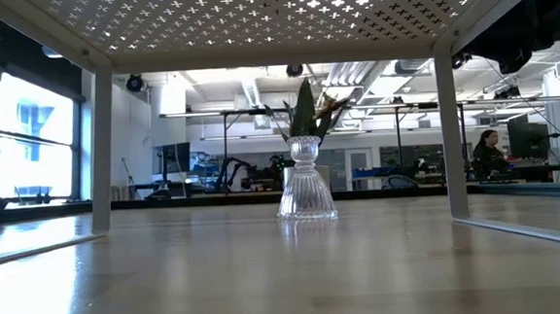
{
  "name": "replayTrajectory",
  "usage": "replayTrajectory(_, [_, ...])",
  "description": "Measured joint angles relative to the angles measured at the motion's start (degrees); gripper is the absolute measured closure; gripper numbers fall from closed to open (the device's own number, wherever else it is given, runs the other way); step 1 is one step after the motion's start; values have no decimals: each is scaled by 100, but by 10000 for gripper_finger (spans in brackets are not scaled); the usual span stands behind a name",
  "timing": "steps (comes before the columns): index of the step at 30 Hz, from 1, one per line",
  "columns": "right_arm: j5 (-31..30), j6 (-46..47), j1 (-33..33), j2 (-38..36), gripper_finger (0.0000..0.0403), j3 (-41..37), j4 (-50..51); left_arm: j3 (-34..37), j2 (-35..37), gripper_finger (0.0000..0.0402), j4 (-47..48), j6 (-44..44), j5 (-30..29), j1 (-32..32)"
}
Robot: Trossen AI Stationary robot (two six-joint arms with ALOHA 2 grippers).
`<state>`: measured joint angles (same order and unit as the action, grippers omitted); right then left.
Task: Pick & Place candle stick holders
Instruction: Put the left candle holder on the shelf
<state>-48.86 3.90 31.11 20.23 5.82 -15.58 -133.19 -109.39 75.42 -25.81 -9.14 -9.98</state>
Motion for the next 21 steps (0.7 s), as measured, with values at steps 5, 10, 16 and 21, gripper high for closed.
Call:
replayTrajectory(5, [2,-3,-42,4,194,4,-63,0,-246,394,-357,-165,80,199])
replayTrajectory(10, [374,-141,-351,24,194,13,-362,2,-439,394,-624,-539,57,370])
replayTrajectory(16, [852,-324,-864,292,194,67,-682,2,-508,394,-1111,-821,-12,495])
replayTrajectory(21, [1227,-247,-1277,791,194,395,-610,2,-504,394,-1129,-845,-46,469])
